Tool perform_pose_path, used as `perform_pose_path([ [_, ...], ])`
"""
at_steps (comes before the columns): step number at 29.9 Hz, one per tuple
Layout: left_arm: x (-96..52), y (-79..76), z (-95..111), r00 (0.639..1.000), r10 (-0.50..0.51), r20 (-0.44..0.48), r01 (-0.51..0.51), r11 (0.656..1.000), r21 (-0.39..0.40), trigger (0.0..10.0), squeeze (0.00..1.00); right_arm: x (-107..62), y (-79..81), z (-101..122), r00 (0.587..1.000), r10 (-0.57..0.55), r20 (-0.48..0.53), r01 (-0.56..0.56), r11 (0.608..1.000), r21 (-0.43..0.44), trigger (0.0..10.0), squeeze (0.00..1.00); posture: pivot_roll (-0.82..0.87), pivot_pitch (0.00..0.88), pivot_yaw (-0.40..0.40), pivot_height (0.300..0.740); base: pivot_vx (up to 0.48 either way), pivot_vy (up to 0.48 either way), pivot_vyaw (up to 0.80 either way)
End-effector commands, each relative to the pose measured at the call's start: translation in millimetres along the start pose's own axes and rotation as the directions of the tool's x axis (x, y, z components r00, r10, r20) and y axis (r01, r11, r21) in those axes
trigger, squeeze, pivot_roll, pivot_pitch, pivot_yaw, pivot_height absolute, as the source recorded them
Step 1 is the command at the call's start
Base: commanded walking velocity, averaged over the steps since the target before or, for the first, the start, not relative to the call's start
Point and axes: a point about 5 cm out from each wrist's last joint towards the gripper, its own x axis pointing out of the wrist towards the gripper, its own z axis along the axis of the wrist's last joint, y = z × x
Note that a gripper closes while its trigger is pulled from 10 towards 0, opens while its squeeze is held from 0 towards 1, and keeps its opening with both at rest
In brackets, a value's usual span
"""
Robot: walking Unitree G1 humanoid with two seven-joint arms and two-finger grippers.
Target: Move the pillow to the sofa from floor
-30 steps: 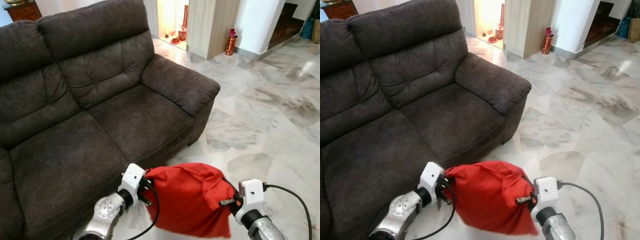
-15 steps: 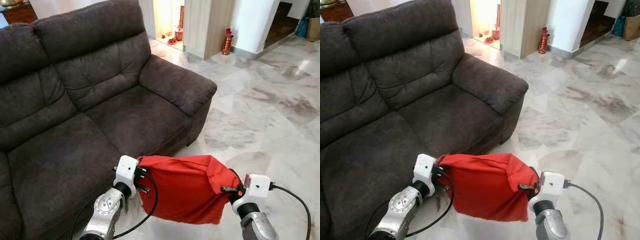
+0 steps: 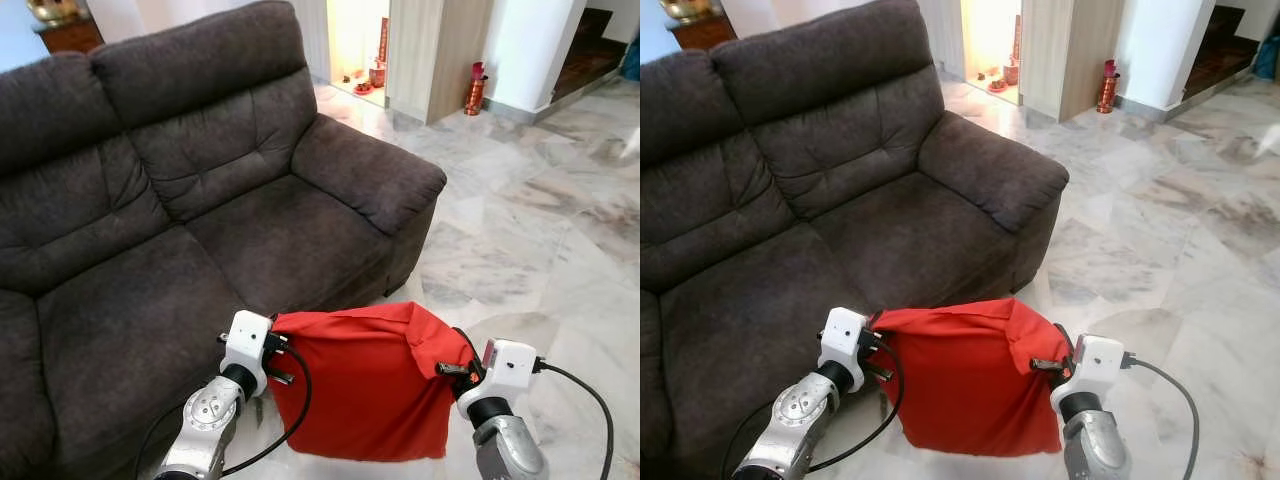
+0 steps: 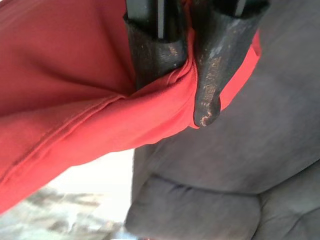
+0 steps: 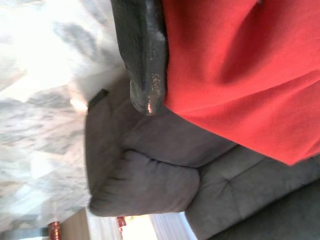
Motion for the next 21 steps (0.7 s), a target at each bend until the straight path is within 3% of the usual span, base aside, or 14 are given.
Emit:
perform_pose_path([
  [1,0.8,15.5,15.8,0.996,0.062,0.066,-0.063,0.998,0.015,10.0,0.00,2.2,-2.7,13.0,0.997,-0.018,0.069,0.017,1.000,0.008,10.0,0.00,-0.01,0.111,0.073,0.740,0.000,-0.352,0.00],
  [12,0.2,17.1,15.9,0.995,0.076,0.061,-0.077,0.997,0.011,10.0,0.00,3.4,-3.4,18.1,0.997,0.034,0.067,-0.031,0.998,-0.049,10.0,0.00,-0.01,0.097,0.061,0.740,0.000,-0.355,0.00],
  [15,1.3,16.6,15.4,0.995,0.092,0.044,-0.093,0.996,0.006,10.0,0.00,1.6,-1.6,18.3,0.996,0.062,0.069,-0.057,0.996,-0.076,10.0,0.00,-0.01,0.093,0.057,0.740,0.000,0.000,0.00],
  [21,-2.3,13.0,15.0,0.996,0.078,0.051,-0.077,0.997,-0.016,10.0,0.00,2.9,-5.6,20.7,0.996,0.048,0.079,-0.042,0.996,-0.075,10.0,0.00,-0.02,0.075,0.062,0.740,0.000,0.000,0.74],
])
